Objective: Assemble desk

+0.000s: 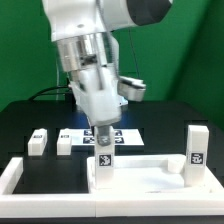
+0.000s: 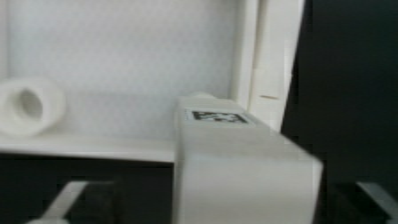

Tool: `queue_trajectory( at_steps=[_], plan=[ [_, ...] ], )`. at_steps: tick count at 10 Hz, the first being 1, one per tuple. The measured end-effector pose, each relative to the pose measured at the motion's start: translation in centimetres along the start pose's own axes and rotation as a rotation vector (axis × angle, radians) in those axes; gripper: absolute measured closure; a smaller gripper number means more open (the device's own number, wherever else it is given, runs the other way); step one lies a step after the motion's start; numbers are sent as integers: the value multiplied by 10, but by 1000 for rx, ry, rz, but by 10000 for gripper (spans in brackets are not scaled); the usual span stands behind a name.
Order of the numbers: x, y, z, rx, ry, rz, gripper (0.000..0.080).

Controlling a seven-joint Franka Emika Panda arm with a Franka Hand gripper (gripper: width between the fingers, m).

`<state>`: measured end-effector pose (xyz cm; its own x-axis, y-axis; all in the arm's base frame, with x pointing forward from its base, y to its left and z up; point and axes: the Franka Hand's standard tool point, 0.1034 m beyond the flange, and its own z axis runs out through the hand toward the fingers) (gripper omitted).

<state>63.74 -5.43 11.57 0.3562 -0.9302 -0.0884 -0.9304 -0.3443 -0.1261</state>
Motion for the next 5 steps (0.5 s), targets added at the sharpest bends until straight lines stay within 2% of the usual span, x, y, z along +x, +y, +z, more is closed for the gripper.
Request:
queue_trajectory(
  at_steps=[1, 5],
  plan=[
    [-6, -3, 1, -6, 5, -195, 164],
    [-6, -2, 2, -8, 3, -488, 151]
  ],
)
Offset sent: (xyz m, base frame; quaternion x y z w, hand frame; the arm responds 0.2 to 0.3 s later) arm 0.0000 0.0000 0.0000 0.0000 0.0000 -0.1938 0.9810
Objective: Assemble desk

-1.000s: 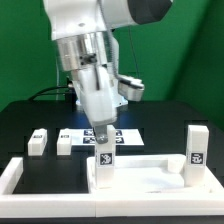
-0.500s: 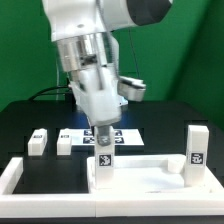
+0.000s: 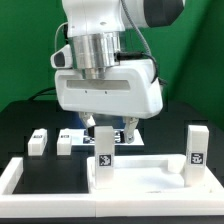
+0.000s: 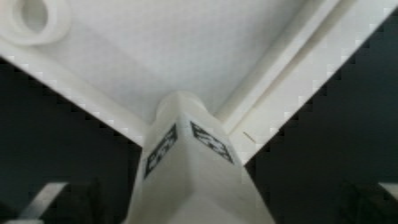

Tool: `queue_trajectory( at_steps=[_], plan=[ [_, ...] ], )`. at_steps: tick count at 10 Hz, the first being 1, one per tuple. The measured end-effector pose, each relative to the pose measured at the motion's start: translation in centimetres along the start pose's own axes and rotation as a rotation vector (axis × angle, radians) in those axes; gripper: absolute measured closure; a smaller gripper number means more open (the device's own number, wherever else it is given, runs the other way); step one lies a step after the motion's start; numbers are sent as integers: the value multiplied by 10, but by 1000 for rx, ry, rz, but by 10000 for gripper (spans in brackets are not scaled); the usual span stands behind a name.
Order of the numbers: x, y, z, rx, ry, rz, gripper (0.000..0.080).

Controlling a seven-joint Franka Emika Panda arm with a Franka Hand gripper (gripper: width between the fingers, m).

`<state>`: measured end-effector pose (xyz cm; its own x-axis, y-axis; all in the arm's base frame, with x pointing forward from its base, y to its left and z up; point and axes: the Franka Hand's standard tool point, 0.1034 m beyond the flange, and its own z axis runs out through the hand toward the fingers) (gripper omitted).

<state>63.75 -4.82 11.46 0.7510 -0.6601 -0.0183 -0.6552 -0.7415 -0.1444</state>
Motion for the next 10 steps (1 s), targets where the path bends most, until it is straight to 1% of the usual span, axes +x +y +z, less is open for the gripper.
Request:
queue_trajectory(
  at_steps=[2, 3, 4, 5, 6, 7, 8, 9, 10],
  plan=[
    [3, 5, 1, -25, 2, -357, 151],
    [2, 6, 2, -27, -5, -489, 151],
    [3, 8, 4, -28, -7, -518, 151],
    [3, 8, 4, -28, -6, -489, 151],
    [3, 8, 4, -28, -6, -475, 266],
    [3, 8, 4, -28, -6, -475, 413],
    [3, 8, 4, -29, -4, -396, 413],
    [4, 10, 4, -31, -3, -318, 507],
    [3, 9, 4, -32, -2, -249, 507]
  ],
)
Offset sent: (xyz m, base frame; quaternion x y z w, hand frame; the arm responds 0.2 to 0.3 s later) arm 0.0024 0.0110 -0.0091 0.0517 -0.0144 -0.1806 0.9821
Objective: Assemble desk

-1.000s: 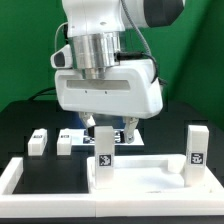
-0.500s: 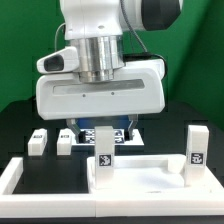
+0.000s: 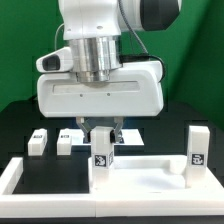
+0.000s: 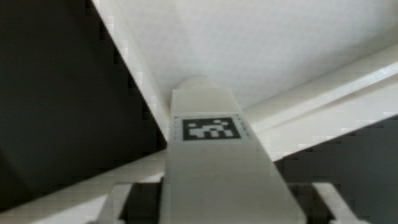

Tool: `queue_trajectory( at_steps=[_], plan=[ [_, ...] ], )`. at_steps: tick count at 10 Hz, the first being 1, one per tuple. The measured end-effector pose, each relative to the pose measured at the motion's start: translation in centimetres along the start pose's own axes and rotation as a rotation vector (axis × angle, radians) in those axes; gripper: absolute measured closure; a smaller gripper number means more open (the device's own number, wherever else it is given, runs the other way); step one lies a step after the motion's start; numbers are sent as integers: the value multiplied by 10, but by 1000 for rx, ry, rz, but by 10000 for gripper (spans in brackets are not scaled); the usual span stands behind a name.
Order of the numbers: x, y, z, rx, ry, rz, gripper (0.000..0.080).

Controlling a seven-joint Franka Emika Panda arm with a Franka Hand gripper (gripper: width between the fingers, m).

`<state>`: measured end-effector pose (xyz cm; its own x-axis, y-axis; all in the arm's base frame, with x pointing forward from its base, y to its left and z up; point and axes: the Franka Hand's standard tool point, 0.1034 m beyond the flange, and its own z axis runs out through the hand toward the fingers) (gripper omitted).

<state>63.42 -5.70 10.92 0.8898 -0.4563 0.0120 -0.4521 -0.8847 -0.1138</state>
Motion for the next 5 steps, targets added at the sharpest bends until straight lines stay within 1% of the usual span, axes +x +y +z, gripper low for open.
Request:
queue_trajectory(
  at_steps=[2, 4, 5],
  plan=[
    [0, -3, 0, -15, 2, 307, 507],
    [3, -3, 0, -11, -9, 644, 507],
    [4, -3, 0, -4, -17, 778, 507]
  ],
)
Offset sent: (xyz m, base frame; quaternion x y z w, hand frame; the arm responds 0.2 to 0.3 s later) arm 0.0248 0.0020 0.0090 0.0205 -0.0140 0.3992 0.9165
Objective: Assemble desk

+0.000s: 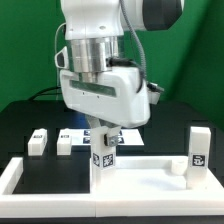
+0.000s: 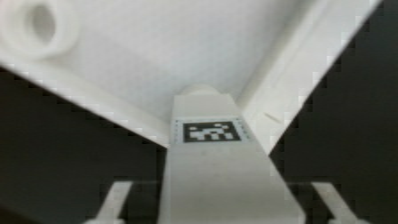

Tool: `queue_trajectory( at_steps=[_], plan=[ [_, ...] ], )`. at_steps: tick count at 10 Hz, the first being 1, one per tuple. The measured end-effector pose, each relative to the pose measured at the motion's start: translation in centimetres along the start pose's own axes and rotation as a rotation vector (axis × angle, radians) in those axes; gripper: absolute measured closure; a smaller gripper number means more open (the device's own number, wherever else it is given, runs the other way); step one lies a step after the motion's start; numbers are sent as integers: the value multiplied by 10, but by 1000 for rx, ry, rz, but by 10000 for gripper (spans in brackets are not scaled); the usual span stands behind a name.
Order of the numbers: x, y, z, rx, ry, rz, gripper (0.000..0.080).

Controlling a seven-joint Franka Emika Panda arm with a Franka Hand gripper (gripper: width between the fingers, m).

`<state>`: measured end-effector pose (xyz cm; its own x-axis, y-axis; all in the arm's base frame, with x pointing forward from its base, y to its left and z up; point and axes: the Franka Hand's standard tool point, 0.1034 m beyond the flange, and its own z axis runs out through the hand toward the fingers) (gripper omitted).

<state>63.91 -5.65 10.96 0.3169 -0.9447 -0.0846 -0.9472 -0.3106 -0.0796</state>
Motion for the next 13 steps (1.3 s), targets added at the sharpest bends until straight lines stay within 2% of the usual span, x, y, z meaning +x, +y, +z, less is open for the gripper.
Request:
queue_trajectory(
  at_steps=[2, 4, 7, 8, 9, 10, 11, 13],
  plan=[
    [-1, -1, 1, 19, -34, 301, 506],
    [-3, -3, 2, 29, -50, 472, 506],
    [-5, -4, 2, 29, -51, 511, 506],
    [-5, -3, 2, 28, -43, 419, 418],
    [-6, -2, 3, 28, -21, 249, 239],
    [-4, -4, 3, 38, 1, 36, 239],
    [-6, -4, 2, 39, 2, -72, 169],
    [-8, -3, 2, 38, 3, -200, 153]
  ],
)
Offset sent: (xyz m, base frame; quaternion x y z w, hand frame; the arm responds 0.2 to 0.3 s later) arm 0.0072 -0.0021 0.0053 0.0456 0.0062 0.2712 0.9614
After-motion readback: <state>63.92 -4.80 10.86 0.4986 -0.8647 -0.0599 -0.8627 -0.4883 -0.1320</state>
